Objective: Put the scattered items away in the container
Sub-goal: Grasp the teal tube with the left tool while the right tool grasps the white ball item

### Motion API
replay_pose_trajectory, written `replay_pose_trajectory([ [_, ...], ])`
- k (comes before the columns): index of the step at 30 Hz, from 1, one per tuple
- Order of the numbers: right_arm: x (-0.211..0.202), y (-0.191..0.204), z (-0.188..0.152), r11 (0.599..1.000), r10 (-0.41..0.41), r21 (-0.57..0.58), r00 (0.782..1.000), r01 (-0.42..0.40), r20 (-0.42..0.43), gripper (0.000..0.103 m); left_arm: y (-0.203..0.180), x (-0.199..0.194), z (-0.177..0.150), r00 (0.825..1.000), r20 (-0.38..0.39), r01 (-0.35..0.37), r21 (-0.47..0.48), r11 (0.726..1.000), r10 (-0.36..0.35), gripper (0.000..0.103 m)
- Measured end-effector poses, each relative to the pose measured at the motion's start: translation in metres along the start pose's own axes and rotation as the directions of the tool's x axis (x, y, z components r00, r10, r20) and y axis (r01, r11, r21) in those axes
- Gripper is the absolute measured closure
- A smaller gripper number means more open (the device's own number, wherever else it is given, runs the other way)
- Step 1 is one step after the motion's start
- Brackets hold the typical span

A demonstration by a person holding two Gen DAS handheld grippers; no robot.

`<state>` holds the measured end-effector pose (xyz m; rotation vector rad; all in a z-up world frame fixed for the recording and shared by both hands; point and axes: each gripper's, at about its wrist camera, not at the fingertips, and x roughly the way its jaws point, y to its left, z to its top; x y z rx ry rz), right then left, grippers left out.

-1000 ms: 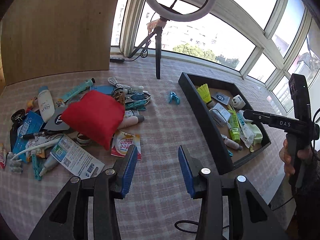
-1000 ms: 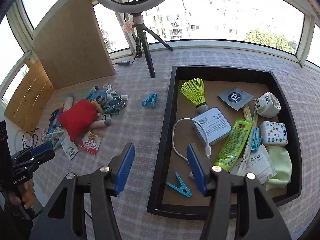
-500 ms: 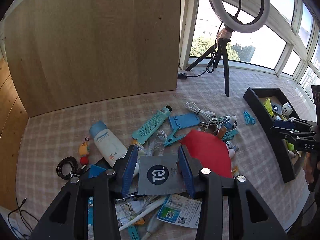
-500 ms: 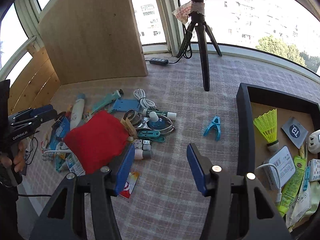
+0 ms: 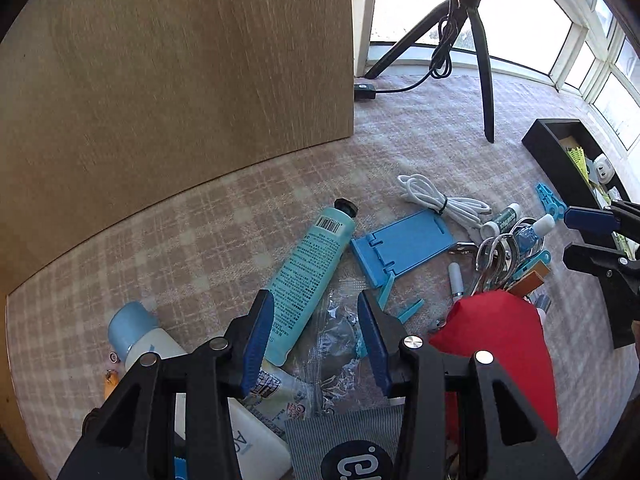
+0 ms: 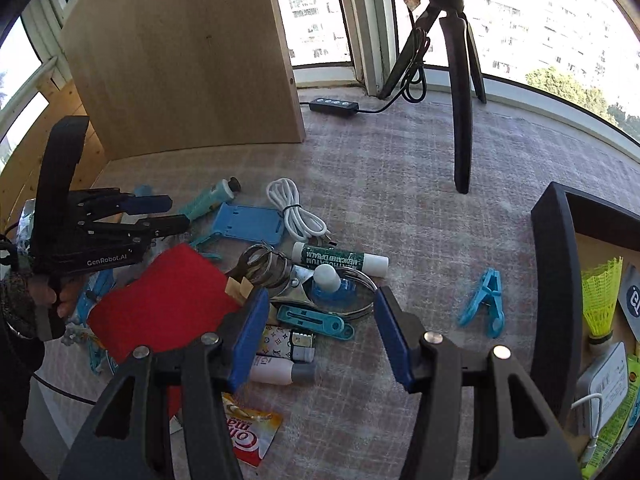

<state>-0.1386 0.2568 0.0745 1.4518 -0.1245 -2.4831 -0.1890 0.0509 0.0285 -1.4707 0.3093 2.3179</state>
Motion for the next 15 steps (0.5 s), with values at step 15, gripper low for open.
replay_pose_trajectory([
  [15,0.020,-0.004,0.011,1.000,0.017,-0.008,1.000,-0.017,-0.018,0.050,0.000,0.035,0.026,0.998,-0.052,0.025,0.065,0.998,-0.022,0.060],
])
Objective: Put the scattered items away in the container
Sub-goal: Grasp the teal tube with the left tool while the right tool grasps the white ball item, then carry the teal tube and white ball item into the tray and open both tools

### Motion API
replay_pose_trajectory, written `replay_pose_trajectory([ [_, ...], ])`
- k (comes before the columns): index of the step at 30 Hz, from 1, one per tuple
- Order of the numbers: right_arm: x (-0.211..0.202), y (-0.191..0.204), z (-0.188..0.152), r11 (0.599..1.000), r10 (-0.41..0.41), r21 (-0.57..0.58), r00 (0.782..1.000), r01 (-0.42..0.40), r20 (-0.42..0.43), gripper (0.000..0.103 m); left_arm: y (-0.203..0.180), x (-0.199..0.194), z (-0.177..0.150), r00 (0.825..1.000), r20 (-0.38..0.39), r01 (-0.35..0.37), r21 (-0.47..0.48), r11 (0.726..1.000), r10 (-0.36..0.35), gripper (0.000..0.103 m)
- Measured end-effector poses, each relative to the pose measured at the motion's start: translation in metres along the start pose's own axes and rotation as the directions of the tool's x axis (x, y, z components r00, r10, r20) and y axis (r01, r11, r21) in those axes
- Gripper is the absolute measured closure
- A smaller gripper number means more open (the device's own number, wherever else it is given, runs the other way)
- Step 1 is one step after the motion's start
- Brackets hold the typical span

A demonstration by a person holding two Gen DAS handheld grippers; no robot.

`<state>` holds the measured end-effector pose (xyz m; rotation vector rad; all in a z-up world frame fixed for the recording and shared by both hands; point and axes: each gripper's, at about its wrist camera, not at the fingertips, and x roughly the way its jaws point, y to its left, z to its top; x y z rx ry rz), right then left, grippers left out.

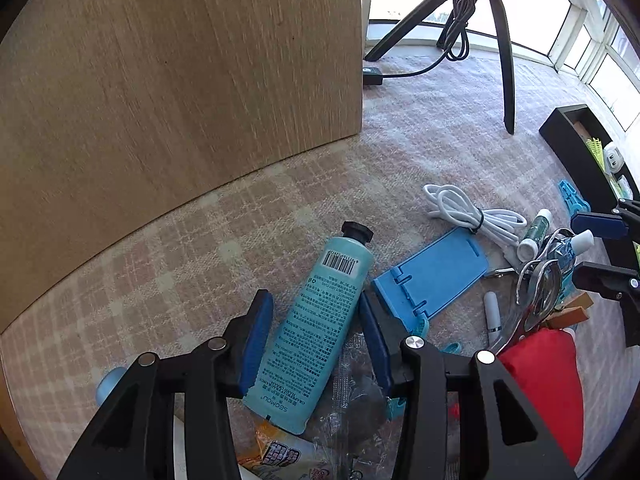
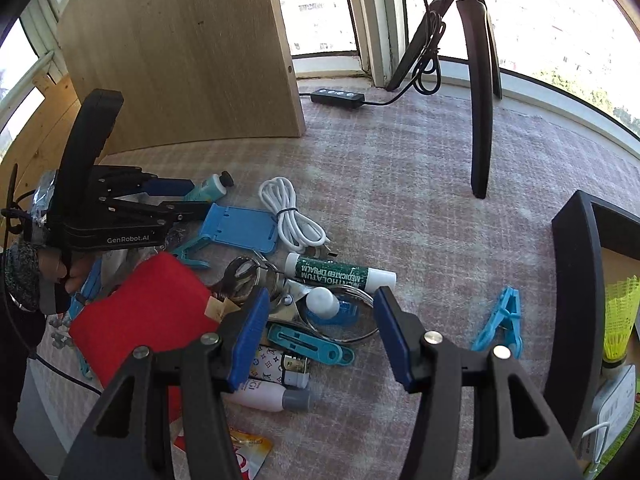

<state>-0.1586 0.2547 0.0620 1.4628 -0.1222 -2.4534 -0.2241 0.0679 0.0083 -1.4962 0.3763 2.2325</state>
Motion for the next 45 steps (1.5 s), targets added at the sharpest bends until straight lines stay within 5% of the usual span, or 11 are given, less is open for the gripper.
replay_pose_trajectory([
  [15,0.002,-0.005,0.000,0.999,-0.026,-0.018,1.000,0.026,0.017,0.069,-0.013,-0.003,0.001,0.998,0.060,-0.007,0.024,1.000,0.005,0.072],
  [21,-0.002,0.001,0.001,0.999,-0.024,-0.046,0.999,0.025,0.034,0.089,-0.017,-0.007,0.001,0.998,0.067,-0.023,0.014,1.000,0.022,0.075],
  [34,-0.030,-0.006,0.016,0.997,0.067,0.038,0.992,-0.072,0.107,0.090,-0.008,-0.045,-0.001,0.992,0.122,-0.023,-0.061,0.998,0.030,0.077],
  [45,-0.057,-0.006,0.016,0.993,0.094,0.061,0.986,-0.103,0.139,0.090,0.009,-0.112,-0.013,0.969,0.237,-0.049,-0.091,0.995,0.070,0.077],
])
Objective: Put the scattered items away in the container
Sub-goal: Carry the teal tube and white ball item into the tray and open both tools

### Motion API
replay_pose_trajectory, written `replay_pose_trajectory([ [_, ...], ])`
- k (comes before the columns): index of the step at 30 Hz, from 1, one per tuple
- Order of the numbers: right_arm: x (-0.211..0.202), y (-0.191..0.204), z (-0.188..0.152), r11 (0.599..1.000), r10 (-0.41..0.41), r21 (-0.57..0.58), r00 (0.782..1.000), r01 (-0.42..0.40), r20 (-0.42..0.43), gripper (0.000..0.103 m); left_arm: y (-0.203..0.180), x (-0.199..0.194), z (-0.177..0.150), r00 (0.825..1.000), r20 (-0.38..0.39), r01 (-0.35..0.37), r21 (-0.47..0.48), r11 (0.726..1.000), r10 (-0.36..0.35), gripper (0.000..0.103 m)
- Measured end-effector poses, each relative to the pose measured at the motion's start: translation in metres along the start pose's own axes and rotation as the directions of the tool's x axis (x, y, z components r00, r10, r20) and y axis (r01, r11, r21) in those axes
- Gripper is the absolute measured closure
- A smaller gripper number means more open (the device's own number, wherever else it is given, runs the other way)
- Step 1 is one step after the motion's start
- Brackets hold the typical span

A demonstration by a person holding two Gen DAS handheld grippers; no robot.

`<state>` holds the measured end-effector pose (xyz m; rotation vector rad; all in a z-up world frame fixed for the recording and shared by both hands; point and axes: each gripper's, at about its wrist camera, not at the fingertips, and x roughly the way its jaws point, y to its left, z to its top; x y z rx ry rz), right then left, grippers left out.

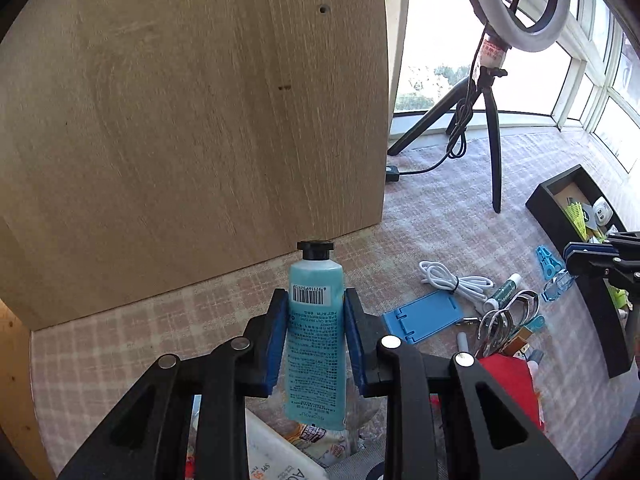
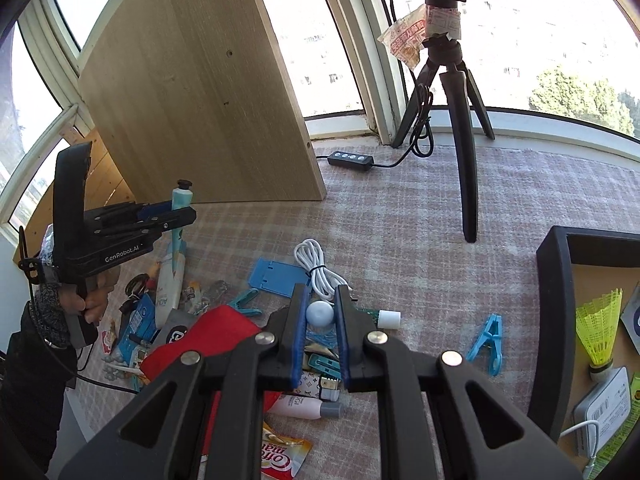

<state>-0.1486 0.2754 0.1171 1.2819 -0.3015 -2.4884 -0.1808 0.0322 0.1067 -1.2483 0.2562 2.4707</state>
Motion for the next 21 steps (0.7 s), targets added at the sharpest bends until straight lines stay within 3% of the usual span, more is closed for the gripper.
replay_pose_trajectory([
  [4,-0.015,-0.001,-0.001,1.000,-0.014,-0.005,1.000,0.014,0.014,0.090,0.015,-0.003,0.002,0.999,0.035,0.020,-0.024,1.000,-0.019,0.077],
  [11,-0.056,-0.017,-0.012,0.998,-0.062,-0.004,0.997,0.062,0.048,0.090,-0.011,-0.047,0.002,0.996,0.088,0.033,0.006,0.999,-0.033,0.077],
  [21,-0.136,-0.077,-0.055,0.982,-0.182,0.059,0.981,0.178,0.070,0.090,-0.115,-0.086,-0.001,0.983,0.118,0.131,0.060,0.989,-0.138,0.077],
])
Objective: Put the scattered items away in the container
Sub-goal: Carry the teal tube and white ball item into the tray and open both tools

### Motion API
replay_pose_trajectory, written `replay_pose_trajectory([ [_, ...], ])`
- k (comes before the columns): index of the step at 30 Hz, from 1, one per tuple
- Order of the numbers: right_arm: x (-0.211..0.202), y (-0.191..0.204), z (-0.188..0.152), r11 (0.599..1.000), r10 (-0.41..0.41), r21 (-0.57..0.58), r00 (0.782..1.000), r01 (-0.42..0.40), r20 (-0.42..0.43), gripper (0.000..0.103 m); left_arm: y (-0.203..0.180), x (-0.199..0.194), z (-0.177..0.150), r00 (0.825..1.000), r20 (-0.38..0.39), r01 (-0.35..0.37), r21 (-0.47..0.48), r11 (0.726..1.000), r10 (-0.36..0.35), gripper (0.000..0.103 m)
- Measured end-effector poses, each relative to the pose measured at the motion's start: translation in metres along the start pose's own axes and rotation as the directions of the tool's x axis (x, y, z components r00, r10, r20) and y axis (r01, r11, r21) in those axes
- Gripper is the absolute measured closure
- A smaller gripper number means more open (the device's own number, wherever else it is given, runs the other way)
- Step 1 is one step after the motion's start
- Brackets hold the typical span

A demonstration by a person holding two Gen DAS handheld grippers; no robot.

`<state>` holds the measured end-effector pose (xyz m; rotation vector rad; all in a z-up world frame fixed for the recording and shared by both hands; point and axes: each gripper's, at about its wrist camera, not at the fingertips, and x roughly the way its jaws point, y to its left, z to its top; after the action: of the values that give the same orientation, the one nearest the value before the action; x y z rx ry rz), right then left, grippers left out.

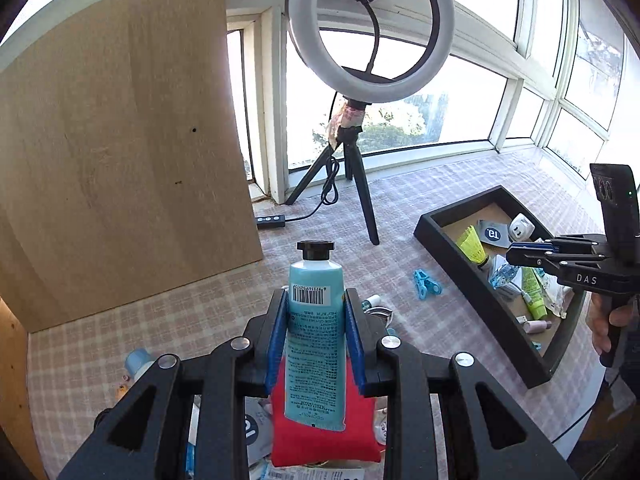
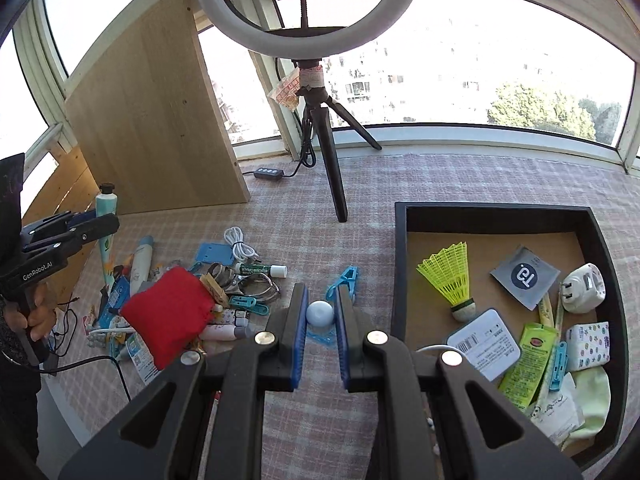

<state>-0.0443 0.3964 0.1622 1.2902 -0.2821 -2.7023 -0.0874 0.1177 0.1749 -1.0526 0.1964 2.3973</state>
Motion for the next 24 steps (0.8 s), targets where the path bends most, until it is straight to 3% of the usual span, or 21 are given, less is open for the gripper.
replay_pose_trajectory([
  [7,-0.048,-0.085,-0.038,0.988,-0.105,0.117,0.994,0.104,0.005,0.090,-0.099,0.013,0.004,0.988,-0.007,0.155,0.056,0.986,-0.155,0.077],
  [14,-0.076,-0.149,-0.074,0.965,-0.183,0.189,0.983,0.185,-0.027,0.090,-0.188,0.044,0.004,0.957,-0.055,0.287,0.086,0.954,-0.284,0.077],
  [19,-0.084,-0.184,-0.095,0.953,-0.191,0.228,0.980,0.200,-0.064,0.090,-0.243,0.072,-0.004,0.944,-0.110,0.323,0.114,0.940,-0.311,0.077],
  [24,-0.085,-0.201,-0.107,0.951,-0.182,0.237,0.980,0.197,-0.085,0.090,-0.272,0.094,-0.015,0.940,-0.161,0.322,0.118,0.940,-0.302,0.077],
])
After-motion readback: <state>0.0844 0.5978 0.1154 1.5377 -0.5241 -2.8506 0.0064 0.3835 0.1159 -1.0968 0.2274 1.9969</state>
